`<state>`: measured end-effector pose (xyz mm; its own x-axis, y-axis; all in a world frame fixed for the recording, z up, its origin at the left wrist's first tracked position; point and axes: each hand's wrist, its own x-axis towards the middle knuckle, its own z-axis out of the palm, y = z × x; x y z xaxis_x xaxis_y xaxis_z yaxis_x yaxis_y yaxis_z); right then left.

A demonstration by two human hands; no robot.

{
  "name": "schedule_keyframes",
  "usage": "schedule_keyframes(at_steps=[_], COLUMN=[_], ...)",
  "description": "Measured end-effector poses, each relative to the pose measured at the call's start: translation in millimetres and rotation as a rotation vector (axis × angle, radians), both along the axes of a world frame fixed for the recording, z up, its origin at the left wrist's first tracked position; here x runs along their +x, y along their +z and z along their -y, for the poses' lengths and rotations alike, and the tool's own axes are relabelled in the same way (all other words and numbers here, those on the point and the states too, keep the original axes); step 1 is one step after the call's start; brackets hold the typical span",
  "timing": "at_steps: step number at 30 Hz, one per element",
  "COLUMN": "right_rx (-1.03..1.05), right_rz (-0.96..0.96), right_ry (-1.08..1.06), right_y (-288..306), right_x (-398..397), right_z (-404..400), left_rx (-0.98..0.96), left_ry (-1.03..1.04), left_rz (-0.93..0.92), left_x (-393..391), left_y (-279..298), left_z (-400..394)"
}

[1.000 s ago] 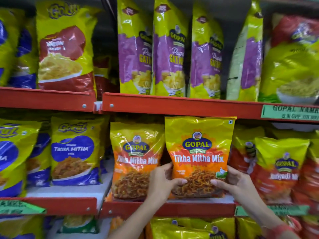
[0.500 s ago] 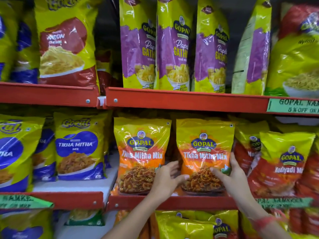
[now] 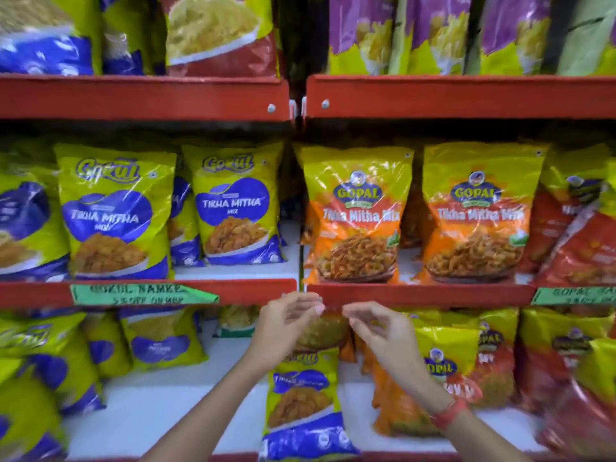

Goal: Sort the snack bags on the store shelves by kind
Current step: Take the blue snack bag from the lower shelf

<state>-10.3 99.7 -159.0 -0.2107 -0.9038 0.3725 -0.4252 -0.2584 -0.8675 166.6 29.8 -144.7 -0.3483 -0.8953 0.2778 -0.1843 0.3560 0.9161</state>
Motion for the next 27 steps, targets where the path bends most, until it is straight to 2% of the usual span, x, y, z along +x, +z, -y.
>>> schedule_keyframes(at_steps=[3,7,10,13,17,22,27], right_rx=[0.256,0.638,0.899,1.13,1.138,0.959,0.816], right_rz=[-0.002,-0.054,0.097,0.161,0.305,0.415,0.389], right_ry=[0.038,0.012,0.041,0.05,0.019,0.038,0.052], right_y=[-50,-114,-138,-158,-180,-187,-185], right_x=[9,11,16,20,18,13,22], right_z=[22,51,63,67,66,49,28], left_rx=[0.112,0.367,0.6,0.876,1.035,0.888,0.761], left_ry=[0.062,0.195,0.298,0.258,0.12,0.122,0.13], left_rz=[0.051,0.122,0.226,0.258,0.109,-0.023,-0.029], left_x=[28,52,55,52,53,69,87], left_y=[-46,-122,-163,-184,-209,-214,-210], left_z=[12,34,41,39,40,25,-2])
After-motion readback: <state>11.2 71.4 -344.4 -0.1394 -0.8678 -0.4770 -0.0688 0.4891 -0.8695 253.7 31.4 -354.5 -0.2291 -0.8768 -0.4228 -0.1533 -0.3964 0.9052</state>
